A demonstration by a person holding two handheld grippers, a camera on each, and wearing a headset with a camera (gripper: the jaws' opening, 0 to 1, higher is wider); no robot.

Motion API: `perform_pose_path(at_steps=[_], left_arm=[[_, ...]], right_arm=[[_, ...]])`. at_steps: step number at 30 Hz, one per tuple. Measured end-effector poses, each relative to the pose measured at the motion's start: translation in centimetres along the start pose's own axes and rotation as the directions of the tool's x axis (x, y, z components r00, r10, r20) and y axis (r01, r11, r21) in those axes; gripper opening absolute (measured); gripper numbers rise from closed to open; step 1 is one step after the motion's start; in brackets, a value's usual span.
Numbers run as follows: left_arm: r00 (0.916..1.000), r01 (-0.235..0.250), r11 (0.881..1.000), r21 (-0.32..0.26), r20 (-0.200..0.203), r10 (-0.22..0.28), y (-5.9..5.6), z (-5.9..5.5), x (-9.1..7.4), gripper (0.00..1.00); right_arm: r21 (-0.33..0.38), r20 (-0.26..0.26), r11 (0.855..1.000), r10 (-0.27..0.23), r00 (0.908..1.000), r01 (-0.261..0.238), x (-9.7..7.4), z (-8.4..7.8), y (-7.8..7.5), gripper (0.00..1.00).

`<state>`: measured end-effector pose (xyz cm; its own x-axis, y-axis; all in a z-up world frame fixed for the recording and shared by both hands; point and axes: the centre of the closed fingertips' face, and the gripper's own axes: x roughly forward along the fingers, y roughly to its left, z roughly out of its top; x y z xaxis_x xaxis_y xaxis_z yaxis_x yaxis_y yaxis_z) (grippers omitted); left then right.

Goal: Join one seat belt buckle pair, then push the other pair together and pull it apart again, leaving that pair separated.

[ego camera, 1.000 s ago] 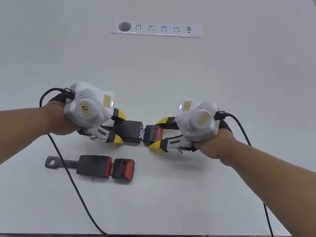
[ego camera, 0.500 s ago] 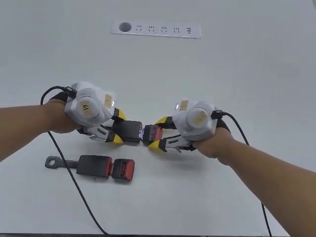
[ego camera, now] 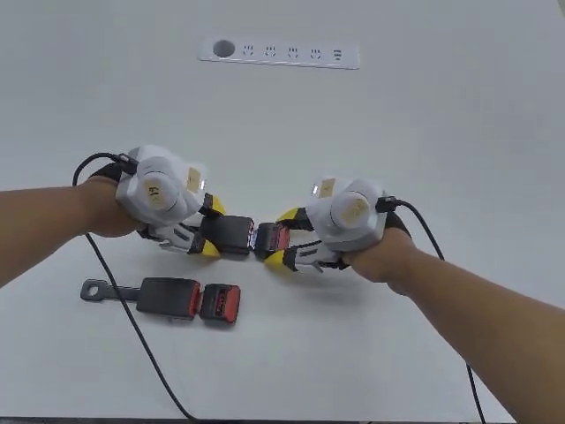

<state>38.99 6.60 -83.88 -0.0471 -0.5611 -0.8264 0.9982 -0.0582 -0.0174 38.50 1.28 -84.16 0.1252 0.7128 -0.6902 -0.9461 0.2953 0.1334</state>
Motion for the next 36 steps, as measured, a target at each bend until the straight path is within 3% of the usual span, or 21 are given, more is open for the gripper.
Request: perform_pose_path(at_steps=[13, 24, 36], left_arm=[[0.9998, 0.005, 1.0, 0.01, -0.019, -0.004, -0.1, 0.0, 0.0, 0.34], [0.9999, 0.0, 1.0, -0.002, -0.013, 0.0, -0.1, 0.0, 0.0, 0.34], [0.9997, 0.006, 1.0, 0.006, -0.024, -0.006, 0.0, 0.1, 0.0, 0.34]], right_arm=[[-0.027, -0.016, 1.0, -0.008, 0.9998, 0.007, 0.0, -0.1, 0.0, 0.35], [-0.028, -0.021, 1.0, -0.015, 0.9997, 0.014, -0.5, -0.6, -0.3, 0.35], [-0.024, 0.012, 1.0, -0.015, 0.9998, 0.015, -1.4, -1.4, -0.3, 0.35]])
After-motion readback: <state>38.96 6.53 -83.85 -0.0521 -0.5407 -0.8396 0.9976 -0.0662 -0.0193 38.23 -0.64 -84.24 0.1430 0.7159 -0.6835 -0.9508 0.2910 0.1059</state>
